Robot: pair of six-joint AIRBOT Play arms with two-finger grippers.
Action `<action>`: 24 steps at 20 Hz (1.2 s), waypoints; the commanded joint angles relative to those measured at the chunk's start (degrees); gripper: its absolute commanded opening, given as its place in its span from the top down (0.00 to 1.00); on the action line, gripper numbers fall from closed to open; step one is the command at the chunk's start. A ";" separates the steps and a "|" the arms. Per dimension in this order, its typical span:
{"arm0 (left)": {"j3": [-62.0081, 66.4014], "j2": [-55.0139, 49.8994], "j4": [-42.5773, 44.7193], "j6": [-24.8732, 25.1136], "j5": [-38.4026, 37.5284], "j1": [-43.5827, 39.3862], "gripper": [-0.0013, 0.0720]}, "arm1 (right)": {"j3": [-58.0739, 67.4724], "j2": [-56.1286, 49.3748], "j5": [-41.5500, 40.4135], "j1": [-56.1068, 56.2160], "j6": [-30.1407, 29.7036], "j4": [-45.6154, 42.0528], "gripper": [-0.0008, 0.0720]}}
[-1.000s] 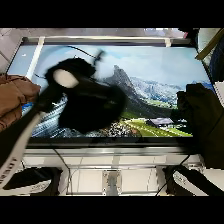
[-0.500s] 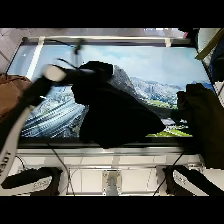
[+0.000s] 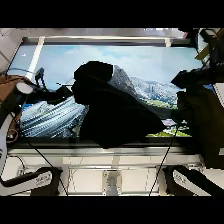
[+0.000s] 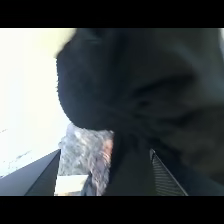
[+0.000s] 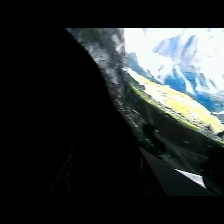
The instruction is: Fold the clothes and pants, and hang the long-sleeved shirts on hangers.
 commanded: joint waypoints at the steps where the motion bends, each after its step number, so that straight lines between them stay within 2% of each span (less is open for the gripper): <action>1: -3.65 -4.92 -5.66 0.17 5.86 0.15 0.01 | -1.62 -1.16 -1.29 0.04 0.02 5.01 0.36; 3: -3.65 -8.52 -10.93 1.92 6.62 -1.33 0.01 | -1.62 -1.20 -1.33 0.04 0.02 4.98 0.36; 6: -3.63 -13.46 -25.27 13.40 11.65 -5.44 0.01 | -1.62 -1.20 -1.66 0.04 0.04 4.98 0.36; 9: -3.58 -16.59 -37.79 20.26 19.32 -8.98 0.02 | -1.62 -1.20 -1.62 0.04 0.04 4.96 0.36; 10: -3.58 -17.03 -40.96 22.71 21.29 -9.75 0.12 | -1.62 -1.20 -1.64 0.04 0.04 4.94 0.37; 11: -3.58 -17.05 -43.32 24.13 22.95 -10.14 0.63 | -1.62 -1.20 -1.62 0.04 0.04 4.94 0.37; 12: -3.32 -16.90 -44.50 25.18 23.63 -10.14 0.93 | -1.62 -1.20 -1.55 0.04 0.04 4.72 0.37; 15: -2.10 -14.34 -43.52 26.18 23.43 -7.15 0.96 | -1.64 -1.11 3.32 0.00 0.00 -2.10 0.37; 17: -2.10 -9.57 -38.77 26.16 22.73 -2.99 0.96 | -1.79 -0.87 8.00 -0.02 -0.07 -9.33 0.37; 18: -2.10 -6.80 -35.39 26.14 21.62 -0.50 0.96 | -2.91 -0.33 8.50 -0.11 -0.26 -10.01 0.37; 21: -2.10 2.91 -26.99 25.90 15.02 8.81 0.96 | -12.74 2.32 4.61 -2.23 -0.59 -4.28 0.37; 23: -2.10 8.61 -25.92 24.20 10.58 14.86 0.96 | -22.84 2.60 -0.17 -2.91 -0.61 4.17 0.34; 24: -2.10 10.91 -25.77 23.93 9.01 17.16 0.96 | -27.85 2.36 -3.91 -2.47 -0.63 9.46 0.21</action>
